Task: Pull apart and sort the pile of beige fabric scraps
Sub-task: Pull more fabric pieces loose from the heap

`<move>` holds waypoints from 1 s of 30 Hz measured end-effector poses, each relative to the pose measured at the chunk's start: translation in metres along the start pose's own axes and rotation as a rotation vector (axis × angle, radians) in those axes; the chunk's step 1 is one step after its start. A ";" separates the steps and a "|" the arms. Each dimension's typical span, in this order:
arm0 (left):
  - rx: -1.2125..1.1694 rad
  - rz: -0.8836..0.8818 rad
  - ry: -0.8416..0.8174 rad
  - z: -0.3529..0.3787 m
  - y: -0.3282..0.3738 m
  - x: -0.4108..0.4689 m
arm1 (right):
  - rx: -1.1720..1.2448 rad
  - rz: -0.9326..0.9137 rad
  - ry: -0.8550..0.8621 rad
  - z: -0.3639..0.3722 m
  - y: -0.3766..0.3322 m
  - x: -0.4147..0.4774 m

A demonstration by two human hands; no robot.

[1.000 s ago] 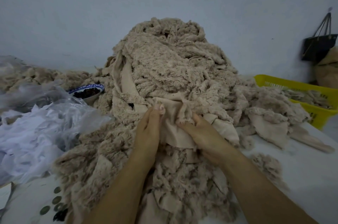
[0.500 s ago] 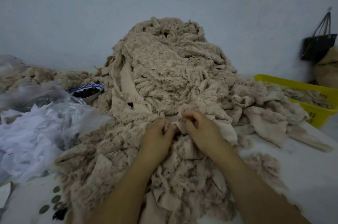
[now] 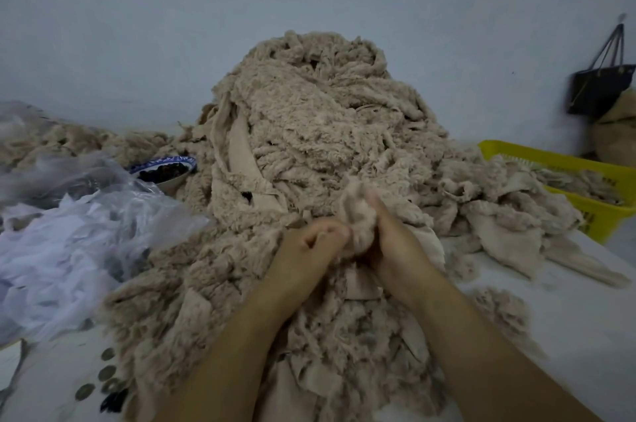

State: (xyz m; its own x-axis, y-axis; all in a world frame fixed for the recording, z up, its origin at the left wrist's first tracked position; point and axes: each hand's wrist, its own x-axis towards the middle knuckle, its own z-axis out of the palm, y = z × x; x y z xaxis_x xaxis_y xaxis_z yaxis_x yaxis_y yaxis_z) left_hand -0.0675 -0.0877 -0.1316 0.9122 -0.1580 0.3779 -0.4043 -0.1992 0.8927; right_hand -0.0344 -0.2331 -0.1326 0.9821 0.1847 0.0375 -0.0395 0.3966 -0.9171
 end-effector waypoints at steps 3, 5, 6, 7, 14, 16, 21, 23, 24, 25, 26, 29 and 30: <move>0.175 0.070 -0.164 0.002 -0.003 0.000 | 0.050 0.135 0.120 -0.006 -0.003 0.002; 0.260 0.052 -0.107 0.003 -0.004 0.002 | 0.135 0.149 0.117 -0.006 -0.006 0.001; 0.293 0.029 -0.030 0.001 -0.006 0.003 | 0.179 0.133 0.083 -0.003 -0.007 0.000; 0.312 0.019 0.066 0.000 -0.008 0.005 | 0.204 0.102 0.046 -0.001 -0.008 -0.002; 0.151 -0.062 0.184 -0.004 -0.008 0.008 | -0.298 -0.032 0.004 0.013 0.003 -0.013; 0.156 -0.079 0.195 -0.002 -0.009 0.008 | -0.330 -0.039 0.007 0.013 0.003 -0.012; 0.101 -0.015 -0.021 0.000 -0.007 0.003 | -0.096 -0.003 -0.023 0.010 0.001 -0.006; 0.168 0.009 -0.115 0.002 -0.007 0.002 | 0.003 0.012 0.071 0.006 -0.006 -0.002; 0.184 0.001 -0.122 0.001 -0.009 0.002 | 0.073 0.032 0.130 0.002 -0.009 -0.001; 0.180 -0.008 -0.091 0.000 -0.012 0.003 | 0.140 0.029 0.173 -0.003 -0.011 0.002; 0.163 -0.043 -0.016 -0.002 -0.012 0.004 | 0.191 0.014 0.203 -0.007 -0.012 0.005; 0.149 -0.158 0.249 -0.008 -0.014 0.009 | 0.135 -0.043 0.234 -0.006 -0.007 0.007; 0.214 -0.147 0.272 -0.009 -0.014 0.010 | 0.050 -0.055 0.227 -0.004 -0.003 0.007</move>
State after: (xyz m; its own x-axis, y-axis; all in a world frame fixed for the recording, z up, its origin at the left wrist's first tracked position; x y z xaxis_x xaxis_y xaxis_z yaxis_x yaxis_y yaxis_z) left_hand -0.0523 -0.0779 -0.1383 0.9341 0.1441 0.3268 -0.2463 -0.4027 0.8816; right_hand -0.0269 -0.2362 -0.1309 0.9990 -0.0430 -0.0082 0.0119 0.4457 -0.8951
